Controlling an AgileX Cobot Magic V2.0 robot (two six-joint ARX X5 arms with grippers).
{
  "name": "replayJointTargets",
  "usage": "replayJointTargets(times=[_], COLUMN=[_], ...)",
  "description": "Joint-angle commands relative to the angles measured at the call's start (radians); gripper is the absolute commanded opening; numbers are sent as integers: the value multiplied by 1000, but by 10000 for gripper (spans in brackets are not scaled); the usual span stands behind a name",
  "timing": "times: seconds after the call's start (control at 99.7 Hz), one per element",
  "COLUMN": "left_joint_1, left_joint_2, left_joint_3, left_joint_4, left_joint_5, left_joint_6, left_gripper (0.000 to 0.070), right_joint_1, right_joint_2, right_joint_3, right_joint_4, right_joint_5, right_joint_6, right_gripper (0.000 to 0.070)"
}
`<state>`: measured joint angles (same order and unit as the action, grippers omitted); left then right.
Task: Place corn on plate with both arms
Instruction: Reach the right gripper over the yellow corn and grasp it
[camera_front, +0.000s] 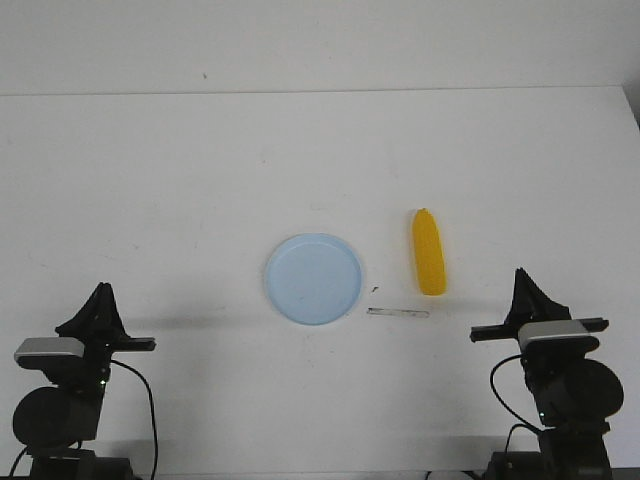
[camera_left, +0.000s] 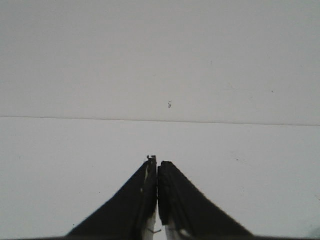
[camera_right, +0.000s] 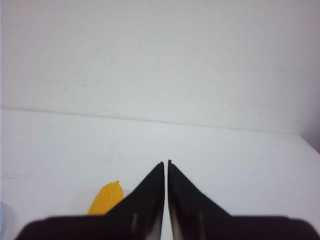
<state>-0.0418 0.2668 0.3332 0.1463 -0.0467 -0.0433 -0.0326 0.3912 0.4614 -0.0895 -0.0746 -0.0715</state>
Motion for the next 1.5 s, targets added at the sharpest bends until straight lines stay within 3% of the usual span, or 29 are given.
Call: replayJointTargets(times=[0.0,0.211,0.431,0.652,0.833,1.063,1.143,1.274,1.344,1.495], left_joint_1=[1,1,1,1,1,1,1,1,1,1], left_joint_2=[-1,-1,-1,-1,-1,-1,-1,-1,-1,-1], left_joint_3=[2,2,2,2,2,2,2,2,2,2], left_joint_4=[11,11,11,11,11,12,11,11,11,11], left_joint_5=[2,2,2,2,2,2,2,2,2,2], left_joint_6=[1,1,1,1,1,1,1,1,1,1], left_gripper=[1,1,1,1,1,1,1,1,1,1], right_joint_1=[5,56,179,257,259,259,258,256,250,238], right_joint_2=[60,273,498,752,948,1153,1210,1267,1285,1325], right_joint_3=[46,180,304,521,708,917,968,991,991,990], right_joint_4=[-5,-77,-117,-390,-511,-692,-743,-756,-756,-753], right_joint_5=[4,69,130,229,219,111,108,100,99,100], right_joint_6=[-10,12,142,187,203,276,287,292,292,292], right_gripper=[7,7,7,7,7,19,116,438,497,498])
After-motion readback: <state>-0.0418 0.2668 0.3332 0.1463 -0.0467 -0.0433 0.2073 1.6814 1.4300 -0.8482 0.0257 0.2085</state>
